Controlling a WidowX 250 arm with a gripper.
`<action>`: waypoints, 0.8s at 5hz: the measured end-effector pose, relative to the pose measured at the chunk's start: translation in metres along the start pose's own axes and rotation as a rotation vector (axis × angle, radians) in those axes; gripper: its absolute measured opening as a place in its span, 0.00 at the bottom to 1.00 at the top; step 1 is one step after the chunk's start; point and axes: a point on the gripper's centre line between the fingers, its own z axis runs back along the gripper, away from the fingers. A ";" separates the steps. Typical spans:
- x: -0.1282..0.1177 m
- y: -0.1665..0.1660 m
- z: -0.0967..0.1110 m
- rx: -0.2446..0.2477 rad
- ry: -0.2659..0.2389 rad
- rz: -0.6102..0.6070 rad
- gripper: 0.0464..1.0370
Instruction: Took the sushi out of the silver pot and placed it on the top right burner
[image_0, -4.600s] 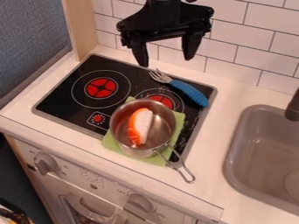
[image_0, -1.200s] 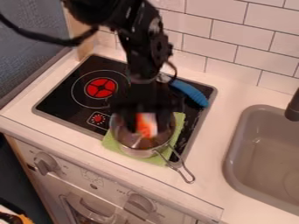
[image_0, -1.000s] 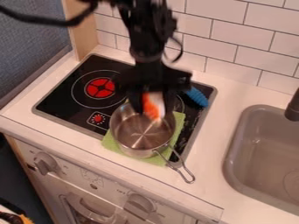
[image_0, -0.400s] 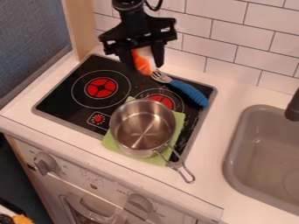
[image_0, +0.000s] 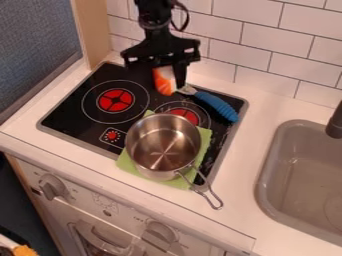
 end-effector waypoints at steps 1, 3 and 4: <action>0.005 0.000 -0.019 0.026 0.023 0.025 0.59; 0.003 -0.001 -0.035 0.059 0.037 0.048 0.59; 0.000 -0.003 -0.044 0.069 0.073 0.046 0.68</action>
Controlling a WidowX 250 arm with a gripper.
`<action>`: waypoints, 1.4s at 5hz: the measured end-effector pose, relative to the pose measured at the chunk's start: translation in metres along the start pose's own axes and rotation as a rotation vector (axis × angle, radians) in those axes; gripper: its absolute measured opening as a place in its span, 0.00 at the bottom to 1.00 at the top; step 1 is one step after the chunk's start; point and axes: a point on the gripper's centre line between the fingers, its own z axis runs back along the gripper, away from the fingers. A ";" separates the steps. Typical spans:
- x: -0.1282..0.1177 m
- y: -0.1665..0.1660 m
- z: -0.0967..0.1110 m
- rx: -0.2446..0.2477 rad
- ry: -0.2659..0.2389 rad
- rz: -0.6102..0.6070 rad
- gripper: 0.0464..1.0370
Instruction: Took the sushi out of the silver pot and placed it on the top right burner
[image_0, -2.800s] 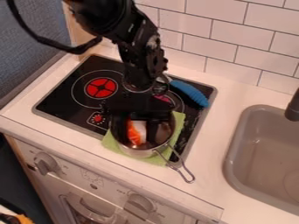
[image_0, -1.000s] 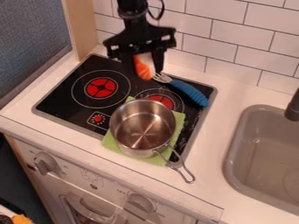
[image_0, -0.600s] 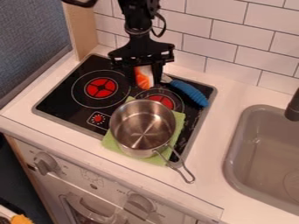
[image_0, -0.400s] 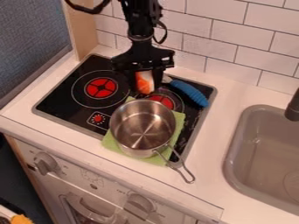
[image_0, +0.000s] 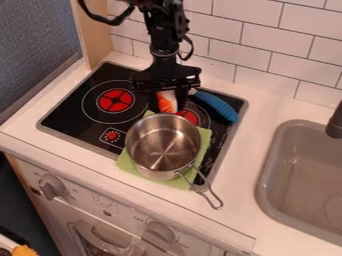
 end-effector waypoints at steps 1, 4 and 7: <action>-0.001 -0.008 -0.004 0.013 0.027 -0.023 0.93; -0.002 -0.008 -0.003 0.029 0.031 -0.010 0.96; 0.006 -0.011 0.071 -0.045 -0.106 -0.013 0.96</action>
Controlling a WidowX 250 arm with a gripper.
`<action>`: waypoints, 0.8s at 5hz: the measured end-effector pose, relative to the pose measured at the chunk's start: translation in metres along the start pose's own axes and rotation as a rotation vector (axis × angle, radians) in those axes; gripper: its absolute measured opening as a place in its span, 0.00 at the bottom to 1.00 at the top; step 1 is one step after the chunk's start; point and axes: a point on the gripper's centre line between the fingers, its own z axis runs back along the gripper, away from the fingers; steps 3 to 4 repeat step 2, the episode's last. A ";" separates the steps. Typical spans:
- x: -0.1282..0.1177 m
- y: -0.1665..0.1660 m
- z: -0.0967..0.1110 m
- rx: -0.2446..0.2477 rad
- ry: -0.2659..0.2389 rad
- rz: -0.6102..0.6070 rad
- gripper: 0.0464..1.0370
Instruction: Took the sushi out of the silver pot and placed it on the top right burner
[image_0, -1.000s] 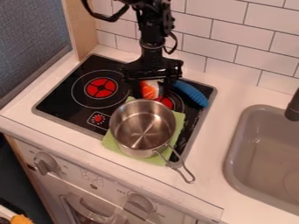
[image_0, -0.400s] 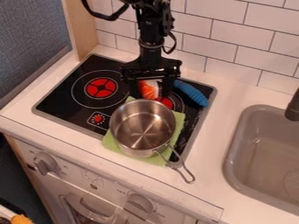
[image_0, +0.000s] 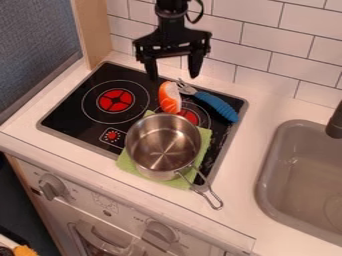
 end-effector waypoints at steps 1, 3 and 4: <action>-0.004 0.003 0.030 -0.036 -0.046 -0.001 0.96; -0.004 0.003 0.032 -0.038 -0.048 -0.001 0.96; -0.004 0.003 0.032 -0.038 -0.048 -0.001 0.96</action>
